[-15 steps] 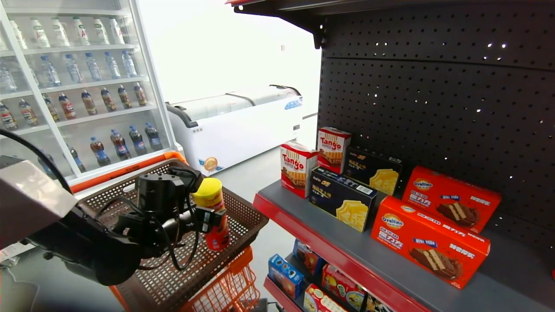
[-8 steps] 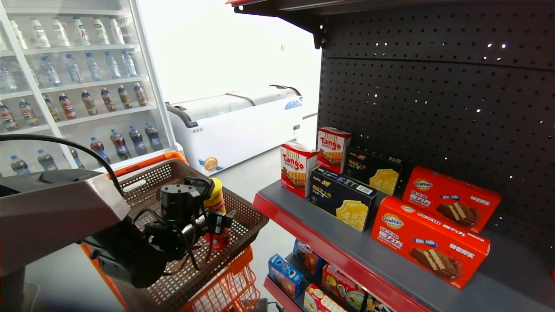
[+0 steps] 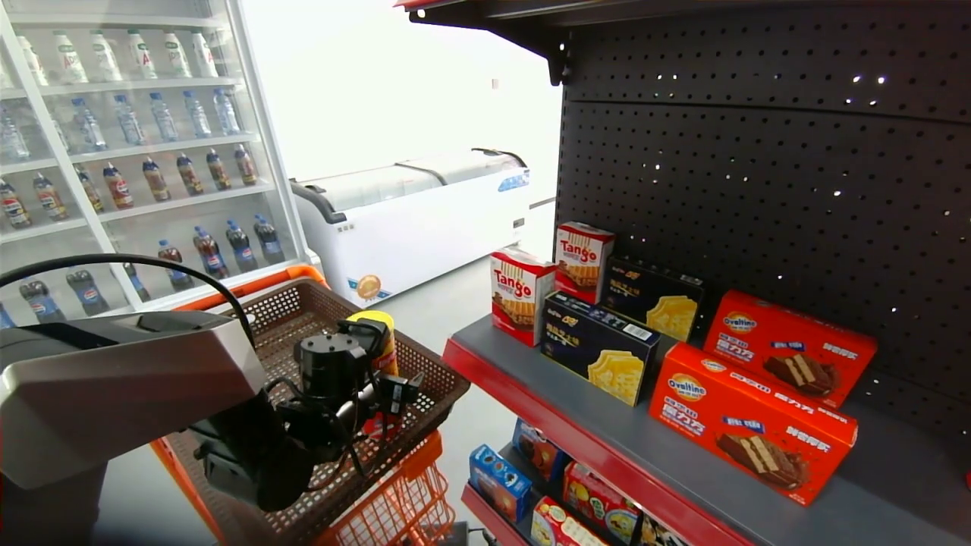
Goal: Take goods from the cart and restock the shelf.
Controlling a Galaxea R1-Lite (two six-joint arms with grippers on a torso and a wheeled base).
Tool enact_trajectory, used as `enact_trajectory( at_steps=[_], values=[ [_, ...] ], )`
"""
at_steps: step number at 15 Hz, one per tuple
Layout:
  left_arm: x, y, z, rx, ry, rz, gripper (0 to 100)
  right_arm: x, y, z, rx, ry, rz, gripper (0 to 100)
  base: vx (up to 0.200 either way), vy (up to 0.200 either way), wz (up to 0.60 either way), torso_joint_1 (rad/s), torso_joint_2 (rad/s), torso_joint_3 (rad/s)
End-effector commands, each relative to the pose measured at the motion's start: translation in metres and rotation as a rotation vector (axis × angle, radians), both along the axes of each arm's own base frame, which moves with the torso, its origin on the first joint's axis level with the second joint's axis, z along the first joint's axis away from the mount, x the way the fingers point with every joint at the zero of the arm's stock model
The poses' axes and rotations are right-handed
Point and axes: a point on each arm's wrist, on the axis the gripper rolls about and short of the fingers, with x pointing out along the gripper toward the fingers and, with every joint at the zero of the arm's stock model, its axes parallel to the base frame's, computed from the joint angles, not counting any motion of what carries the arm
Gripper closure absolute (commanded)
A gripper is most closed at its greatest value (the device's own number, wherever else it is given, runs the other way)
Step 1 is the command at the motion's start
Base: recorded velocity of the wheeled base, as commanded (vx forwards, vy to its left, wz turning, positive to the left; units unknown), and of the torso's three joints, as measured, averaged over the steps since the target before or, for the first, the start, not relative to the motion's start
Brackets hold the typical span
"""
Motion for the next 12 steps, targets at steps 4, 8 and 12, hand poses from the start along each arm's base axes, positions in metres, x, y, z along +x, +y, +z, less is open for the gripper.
enact_trajectory(
  at_steps=[4,8,12],
  values=[
    [-0.012,0.007,0.017,-0.004,-0.018,0.027,100,0.0,0.0,0.0,0.0,-0.001,0.0,0,0.0,0.0,0.0,0.0,0.0,0.0],
    [-0.025,0.008,0.053,-0.047,-0.088,0.022,100,0.0,0.0,0.0,0.0,-0.001,0.0,0,0.0,0.0,0.0,0.0,0.0,0.0],
    [-0.042,0.011,0.097,-0.103,-0.155,-0.1,100,0.0,0.0,0.0,0.0,-0.001,0.0,0,0.0,0.0,0.0,0.0,0.0,0.0]
  ],
)
